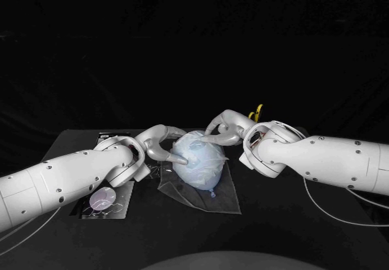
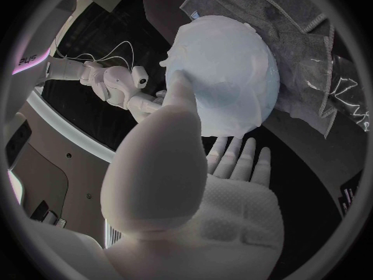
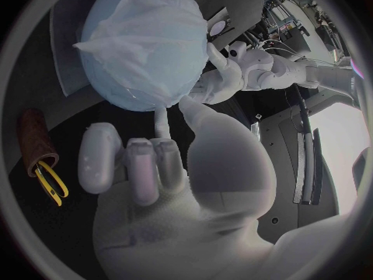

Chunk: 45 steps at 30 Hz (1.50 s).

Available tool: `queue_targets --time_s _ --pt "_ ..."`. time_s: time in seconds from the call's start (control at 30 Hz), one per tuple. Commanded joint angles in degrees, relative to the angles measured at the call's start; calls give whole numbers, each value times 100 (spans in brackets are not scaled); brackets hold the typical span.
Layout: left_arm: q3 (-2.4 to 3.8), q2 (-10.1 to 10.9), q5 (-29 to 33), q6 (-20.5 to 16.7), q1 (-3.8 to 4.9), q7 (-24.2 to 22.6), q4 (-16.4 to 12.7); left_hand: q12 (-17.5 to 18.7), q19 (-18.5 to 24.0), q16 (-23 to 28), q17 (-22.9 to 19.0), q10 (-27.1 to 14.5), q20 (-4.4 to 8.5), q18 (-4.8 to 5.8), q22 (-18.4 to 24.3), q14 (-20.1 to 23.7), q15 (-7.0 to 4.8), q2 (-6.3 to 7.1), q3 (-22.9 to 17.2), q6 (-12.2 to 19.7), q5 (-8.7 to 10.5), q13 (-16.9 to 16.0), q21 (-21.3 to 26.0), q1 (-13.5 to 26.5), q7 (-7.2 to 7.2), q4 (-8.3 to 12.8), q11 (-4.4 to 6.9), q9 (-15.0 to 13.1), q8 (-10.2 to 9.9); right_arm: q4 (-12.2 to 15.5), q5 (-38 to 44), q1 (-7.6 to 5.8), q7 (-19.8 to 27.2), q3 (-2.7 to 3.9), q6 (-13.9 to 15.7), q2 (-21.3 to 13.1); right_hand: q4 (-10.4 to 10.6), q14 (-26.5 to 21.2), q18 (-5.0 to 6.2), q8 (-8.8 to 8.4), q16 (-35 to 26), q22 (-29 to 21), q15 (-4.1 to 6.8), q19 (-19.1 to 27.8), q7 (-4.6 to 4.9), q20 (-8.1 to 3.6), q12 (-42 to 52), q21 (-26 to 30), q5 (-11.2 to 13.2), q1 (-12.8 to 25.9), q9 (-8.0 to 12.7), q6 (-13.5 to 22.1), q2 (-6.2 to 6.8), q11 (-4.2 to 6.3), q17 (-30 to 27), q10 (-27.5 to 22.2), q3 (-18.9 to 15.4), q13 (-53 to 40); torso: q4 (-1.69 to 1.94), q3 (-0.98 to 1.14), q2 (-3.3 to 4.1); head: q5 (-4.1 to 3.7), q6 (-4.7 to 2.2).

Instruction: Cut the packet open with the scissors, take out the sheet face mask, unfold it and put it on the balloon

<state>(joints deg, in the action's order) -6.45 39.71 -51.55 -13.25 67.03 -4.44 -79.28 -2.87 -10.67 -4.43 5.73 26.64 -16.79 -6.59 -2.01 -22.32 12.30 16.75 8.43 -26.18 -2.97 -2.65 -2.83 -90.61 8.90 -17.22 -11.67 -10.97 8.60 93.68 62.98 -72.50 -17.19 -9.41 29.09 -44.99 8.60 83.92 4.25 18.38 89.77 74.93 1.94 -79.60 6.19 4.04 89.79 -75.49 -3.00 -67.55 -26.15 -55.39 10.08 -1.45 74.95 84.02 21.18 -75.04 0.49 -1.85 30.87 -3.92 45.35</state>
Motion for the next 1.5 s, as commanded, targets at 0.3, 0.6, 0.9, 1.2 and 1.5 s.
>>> queue_targets --time_s 0.3,0.6,0.9,1.2,1.5 --pt "0 -8 26 74 -1 -7 -29 28 -39 14 -9 -21 5 -118 -7 45 -7 -40 -41 -12 -14 6 -34 3 262 -11 -28 -4 24 -44 117 46 -47 0 -362 77 5 608 -24 -47 23 156 -6 -17 -10 38 21 -11 13 -149 -21 -101 -83 -19 1505 598 -30 -1496 2 -2 -2 3 10" --pt "0 -6 28 74 0 -4 -53 28 -39 14 -9 -21 5 -118 -7 45 -7 -40 -41 -12 -14 6 -34 3 262 -11 -28 -4 24 -150 136 59 -66 -1 -430 156 44 608 -27 -81 23 171 -1 -28 -13 33 21 -23 12 -179 -23 -122 -153 -15 1505 598 -28 -1496 1 -2 2 12 26" --pt "0 -9 29 76 2 2 -63 28 -39 14 -9 -21 5 -118 -7 45 -7 -40 -41 -12 -14 6 -34 3 262 -11 -28 -4 24 -257 134 62 -61 -2 -439 253 66 608 -30 -106 23 196 36 -44 -74 7 21 -35 21 -356 -55 -265 -344 35 1505 598 40 -1496 8 -1 3 4 55" --pt "0 -13 29 77 3 5 -64 28 -39 14 -9 -21 5 -118 -7 45 -7 -40 -41 -12 -14 6 -34 3 262 -11 -28 -4 24 -263 165 64 18 -2 -353 282 -235 608 -36 -10 23 238 163 -68 -256 -97 21 -58 20 -841 -171 -580 -491 192 1505 598 317 -1496 -3 -3 -2 16 73" --pt "0 -7 29 84 3 11 -64 31 -35 19 -11 -24 6 -125 -7 52 -12 -40 -42 -10 -14 7 -33 0 260 -11 -28 -5 25 -255 83 65 91 -2 -58 253 -438 608 -51 112 23 295 254 -106 -356 -189 21 -102 19 -971 -302 -765 -466 288 1505 598 535 -1496 -2 1 -2 8 81"
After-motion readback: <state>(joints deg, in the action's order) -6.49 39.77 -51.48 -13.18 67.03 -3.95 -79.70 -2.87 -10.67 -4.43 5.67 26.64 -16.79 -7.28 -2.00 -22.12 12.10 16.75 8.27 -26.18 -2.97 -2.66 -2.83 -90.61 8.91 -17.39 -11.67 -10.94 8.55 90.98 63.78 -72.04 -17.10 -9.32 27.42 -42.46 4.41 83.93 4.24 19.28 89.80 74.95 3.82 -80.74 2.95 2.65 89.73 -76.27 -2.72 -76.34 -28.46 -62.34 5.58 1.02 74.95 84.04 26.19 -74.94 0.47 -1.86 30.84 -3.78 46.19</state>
